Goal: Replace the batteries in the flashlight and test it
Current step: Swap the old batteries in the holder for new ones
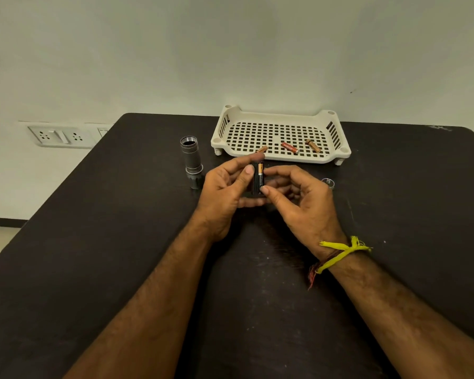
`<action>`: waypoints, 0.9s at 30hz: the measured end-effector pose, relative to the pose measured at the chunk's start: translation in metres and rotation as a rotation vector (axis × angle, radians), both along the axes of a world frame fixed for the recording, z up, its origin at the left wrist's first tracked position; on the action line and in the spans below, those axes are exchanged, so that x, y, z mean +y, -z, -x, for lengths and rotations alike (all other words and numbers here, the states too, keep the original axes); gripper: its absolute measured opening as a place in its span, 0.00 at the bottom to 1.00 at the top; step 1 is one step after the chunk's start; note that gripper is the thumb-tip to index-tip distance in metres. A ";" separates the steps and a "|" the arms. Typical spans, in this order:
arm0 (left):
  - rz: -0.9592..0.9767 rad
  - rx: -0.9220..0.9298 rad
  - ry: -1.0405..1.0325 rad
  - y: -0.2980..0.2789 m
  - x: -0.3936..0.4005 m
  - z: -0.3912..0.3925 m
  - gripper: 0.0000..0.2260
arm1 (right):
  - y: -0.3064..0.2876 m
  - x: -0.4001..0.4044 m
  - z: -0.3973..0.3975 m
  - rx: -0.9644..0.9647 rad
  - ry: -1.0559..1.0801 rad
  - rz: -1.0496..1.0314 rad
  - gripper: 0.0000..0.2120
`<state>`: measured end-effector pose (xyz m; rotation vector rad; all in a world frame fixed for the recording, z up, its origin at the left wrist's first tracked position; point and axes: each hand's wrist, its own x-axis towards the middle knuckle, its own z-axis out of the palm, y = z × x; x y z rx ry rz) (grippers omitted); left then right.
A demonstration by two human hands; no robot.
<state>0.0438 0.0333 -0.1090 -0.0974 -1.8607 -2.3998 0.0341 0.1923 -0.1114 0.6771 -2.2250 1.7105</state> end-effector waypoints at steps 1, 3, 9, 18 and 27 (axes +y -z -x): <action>0.011 -0.002 0.003 0.000 0.000 0.000 0.13 | 0.000 0.001 0.000 0.013 0.012 -0.028 0.13; 0.016 -0.011 0.012 -0.001 0.001 -0.001 0.13 | -0.001 0.003 0.000 0.035 0.029 -0.075 0.13; 0.061 0.011 -0.002 -0.001 0.004 -0.001 0.12 | -0.001 0.004 0.003 0.084 0.041 -0.130 0.12; 0.189 0.024 -0.001 0.006 0.009 0.000 0.11 | 0.003 0.008 0.013 0.033 -0.054 -0.180 0.07; 0.178 -0.011 -0.032 0.004 0.008 0.000 0.11 | 0.002 0.014 0.010 0.059 0.027 -0.133 0.08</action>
